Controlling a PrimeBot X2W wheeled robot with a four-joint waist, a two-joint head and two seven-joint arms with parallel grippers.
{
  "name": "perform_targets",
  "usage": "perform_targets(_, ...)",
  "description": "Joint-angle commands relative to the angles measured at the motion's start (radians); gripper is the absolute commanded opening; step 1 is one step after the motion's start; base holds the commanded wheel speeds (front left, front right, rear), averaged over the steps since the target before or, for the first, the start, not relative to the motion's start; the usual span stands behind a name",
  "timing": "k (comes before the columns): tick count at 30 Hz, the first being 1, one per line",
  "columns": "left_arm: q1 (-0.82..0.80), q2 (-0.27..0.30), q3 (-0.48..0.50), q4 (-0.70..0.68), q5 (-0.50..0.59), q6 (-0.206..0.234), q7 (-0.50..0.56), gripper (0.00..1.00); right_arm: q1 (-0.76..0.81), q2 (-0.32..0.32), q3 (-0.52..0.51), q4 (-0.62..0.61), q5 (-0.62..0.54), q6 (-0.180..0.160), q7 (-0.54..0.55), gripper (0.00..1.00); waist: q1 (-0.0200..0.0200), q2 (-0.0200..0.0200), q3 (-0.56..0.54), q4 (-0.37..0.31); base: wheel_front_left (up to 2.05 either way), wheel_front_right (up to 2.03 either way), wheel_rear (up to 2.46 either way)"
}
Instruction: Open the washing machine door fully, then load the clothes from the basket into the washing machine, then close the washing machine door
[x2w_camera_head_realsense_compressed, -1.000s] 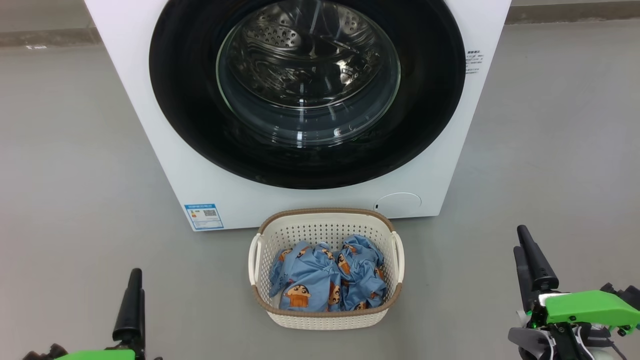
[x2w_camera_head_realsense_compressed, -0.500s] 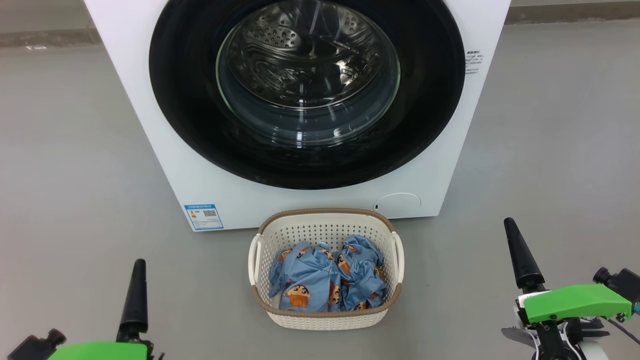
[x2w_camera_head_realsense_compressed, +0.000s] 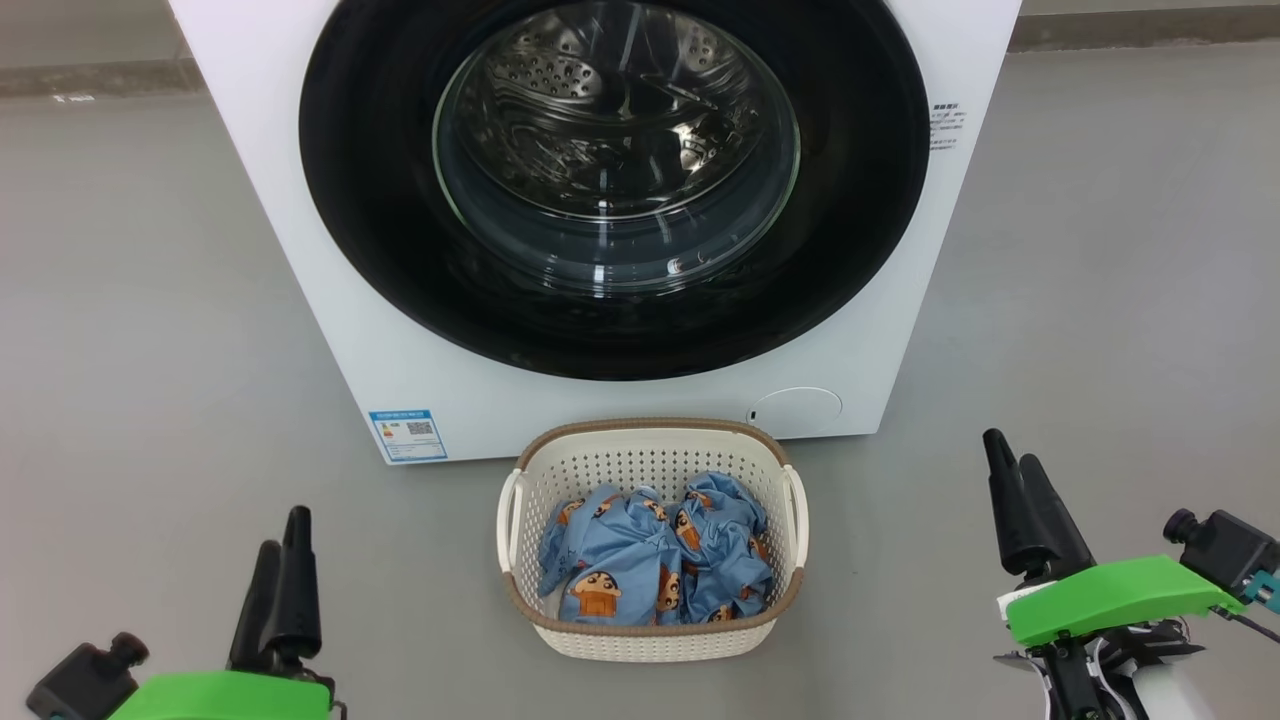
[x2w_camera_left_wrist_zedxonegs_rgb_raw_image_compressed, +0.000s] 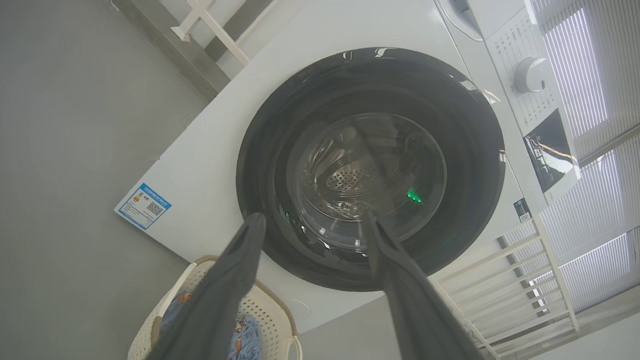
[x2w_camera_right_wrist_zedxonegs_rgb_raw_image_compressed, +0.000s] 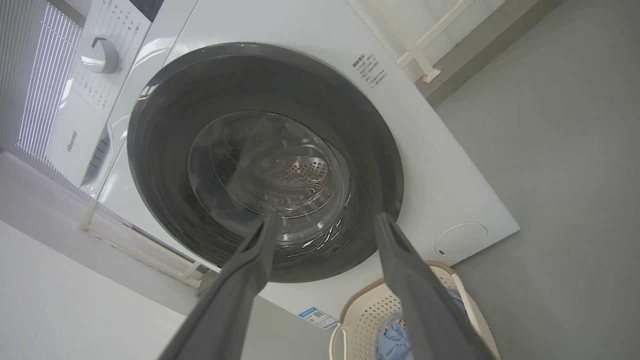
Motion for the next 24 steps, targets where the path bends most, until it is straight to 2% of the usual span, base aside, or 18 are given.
perform_targets(1,-0.05,0.021,0.011,-0.019,0.039,-0.005,-0.013,1.0,-0.058,-0.013,0.008,-0.016,-0.055,0.003,-0.018,1.0,-0.0001,0.0,-0.001,0.0,0.0,0.0,0.0)
perform_targets(16,-0.075,0.027,0.003,0.021,0.253,-0.006,-0.054,1.0,-0.087,-0.003,0.002,0.05,-0.292,0.004,-0.059,1.0,-0.0001,0.0,-0.002,0.004,0.0,0.0,0.0)
perform_targets(24,-0.085,0.026,-0.01,0.033,0.325,-0.006,-0.078,1.0,-0.1,-0.003,0.021,0.072,-0.401,0.004,-0.083,1.0,-0.0001,0.0,-0.006,0.006,0.0,0.0,0.0)
